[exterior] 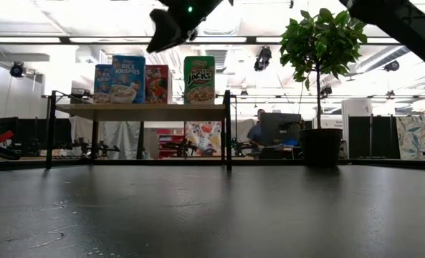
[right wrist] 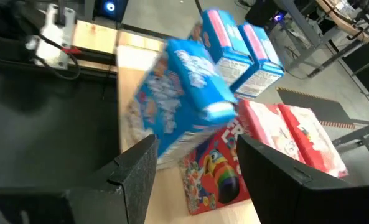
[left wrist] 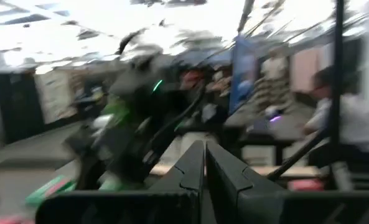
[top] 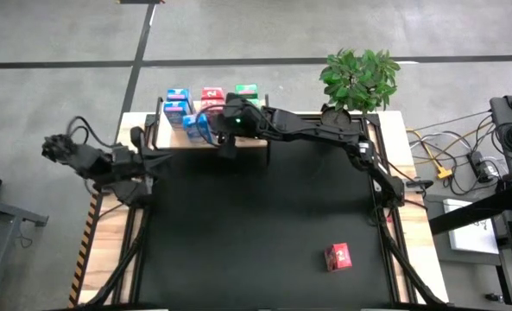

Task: Stack cereal on shelf
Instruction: Put the blue cereal box on the shelf aligned with the other blue cereal boxes

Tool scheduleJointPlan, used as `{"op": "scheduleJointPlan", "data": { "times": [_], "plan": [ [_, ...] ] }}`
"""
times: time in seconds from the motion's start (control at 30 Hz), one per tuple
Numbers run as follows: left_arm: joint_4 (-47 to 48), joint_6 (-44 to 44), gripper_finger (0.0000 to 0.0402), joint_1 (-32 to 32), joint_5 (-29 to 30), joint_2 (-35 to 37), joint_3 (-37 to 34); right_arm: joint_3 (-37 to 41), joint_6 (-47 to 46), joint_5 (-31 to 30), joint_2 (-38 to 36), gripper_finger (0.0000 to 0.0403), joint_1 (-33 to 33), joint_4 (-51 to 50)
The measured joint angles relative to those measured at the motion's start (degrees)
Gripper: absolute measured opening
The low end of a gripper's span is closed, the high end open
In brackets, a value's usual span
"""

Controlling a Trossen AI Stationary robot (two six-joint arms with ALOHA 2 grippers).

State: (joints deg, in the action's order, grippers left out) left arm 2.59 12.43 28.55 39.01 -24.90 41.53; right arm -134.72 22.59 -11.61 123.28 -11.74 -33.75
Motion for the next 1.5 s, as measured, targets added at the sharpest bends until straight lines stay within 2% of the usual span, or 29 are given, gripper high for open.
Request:
{"op": "scheduleJointPlan", "data": {
  "times": [0.17,0.23,0.37,0.53,0.73,0.87,1.17,1.37,1.5],
  "plan": [
    [-0.3,-2.1,0.0,-0.1,11.8,-2.1,-2.9,0.0,0.5,0.0,-2.8,0.021,1.8,-2.6],
    [-0.5,-3.5,0.0,-0.3,14.8,-3.1,-3.7,0.0,0.8,0.0,-4.3,0.0207,2.8,-4.3],
    [-0.7,-5.6,0.0,-1.4,15.5,-5.3,-4.1,0.0,1.6,0.0,-7.4,0.0185,5.0,-8.1],
    [0.4,-5.5,0.0,-3.8,15.5,-7.3,-2.1,0.0,0.8,0.0,-10.7,0.0133,8.0,-14.8],
    [5.4,-5.9,0.0,-9.8,15.5,-8.6,0.7,0.1,-2.8,-0.1,-12.8,0.0064,11.4,-22.6],
    [6.9,-6.0,0.0,-14.7,15.4,-9.8,1.0,0.1,-4.8,-0.4,-13.4,0.0032,13.5,-26.5],
    [7.9,-7.0,0.0,-30.2,2.4,-14.4,1.2,0.2,-8.5,-0.4,-13.5,0.0009,16.4,-34.4],
    [21.4,-9.1,0.0,-41.7,-6.7,-19.7,10.4,0.2,-11.1,-0.5,-13.5,0.0009,16.5,-38.8],
    [30.9,-9.0,0.0,-46.5,-10.9,-24.1,16.9,0.2,-11.0,-0.6,-13.5,0.0009,16.5,-39.3]
  ]
}}
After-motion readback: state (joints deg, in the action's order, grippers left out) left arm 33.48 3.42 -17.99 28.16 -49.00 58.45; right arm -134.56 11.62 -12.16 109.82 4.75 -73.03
